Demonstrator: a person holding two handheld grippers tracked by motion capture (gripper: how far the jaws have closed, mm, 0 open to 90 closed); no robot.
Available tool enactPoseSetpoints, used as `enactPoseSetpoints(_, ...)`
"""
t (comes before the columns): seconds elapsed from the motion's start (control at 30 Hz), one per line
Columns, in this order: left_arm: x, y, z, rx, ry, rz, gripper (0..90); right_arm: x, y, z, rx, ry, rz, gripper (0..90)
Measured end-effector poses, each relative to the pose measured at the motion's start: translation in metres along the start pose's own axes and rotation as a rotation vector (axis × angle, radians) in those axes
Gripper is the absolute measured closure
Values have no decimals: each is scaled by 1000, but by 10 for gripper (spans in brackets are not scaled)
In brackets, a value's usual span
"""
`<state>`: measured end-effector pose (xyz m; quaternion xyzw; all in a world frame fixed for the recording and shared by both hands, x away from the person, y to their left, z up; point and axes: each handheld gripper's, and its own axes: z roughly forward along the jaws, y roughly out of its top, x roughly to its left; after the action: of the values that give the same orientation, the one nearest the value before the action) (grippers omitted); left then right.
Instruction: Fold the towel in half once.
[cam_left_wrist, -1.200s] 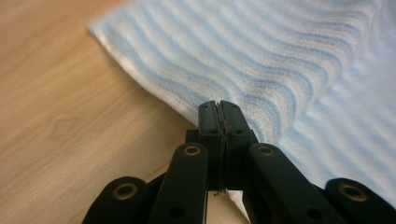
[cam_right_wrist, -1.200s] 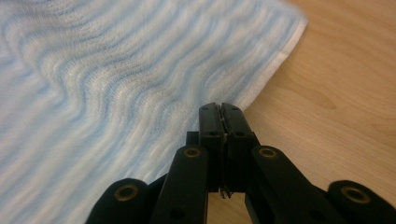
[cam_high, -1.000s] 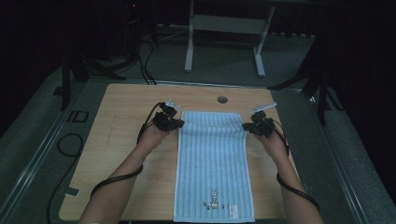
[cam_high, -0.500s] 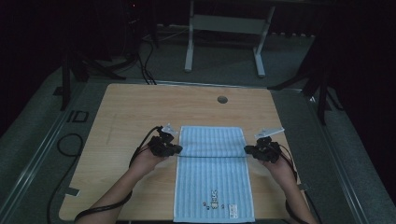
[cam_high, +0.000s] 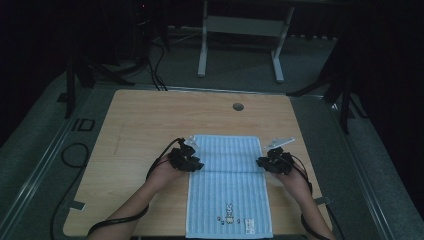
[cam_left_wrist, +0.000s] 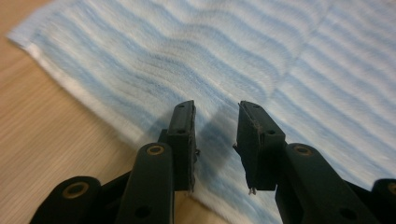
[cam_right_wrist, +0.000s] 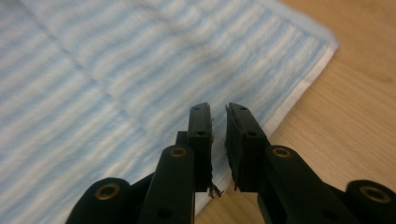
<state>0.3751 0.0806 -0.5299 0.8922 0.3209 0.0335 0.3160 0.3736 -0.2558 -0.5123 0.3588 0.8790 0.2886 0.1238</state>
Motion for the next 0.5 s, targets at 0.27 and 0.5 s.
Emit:
enactPoseSetpoints(0.27, 12, -2, 5, 6, 23, -13, 682, -2, 2, 28, 42, 5, 14, 802)
enactPoseSetpoints(0.5, 27, -11, -4, 3, 41, -43, 682, -2, 14, 38, 25, 34, 24, 798)
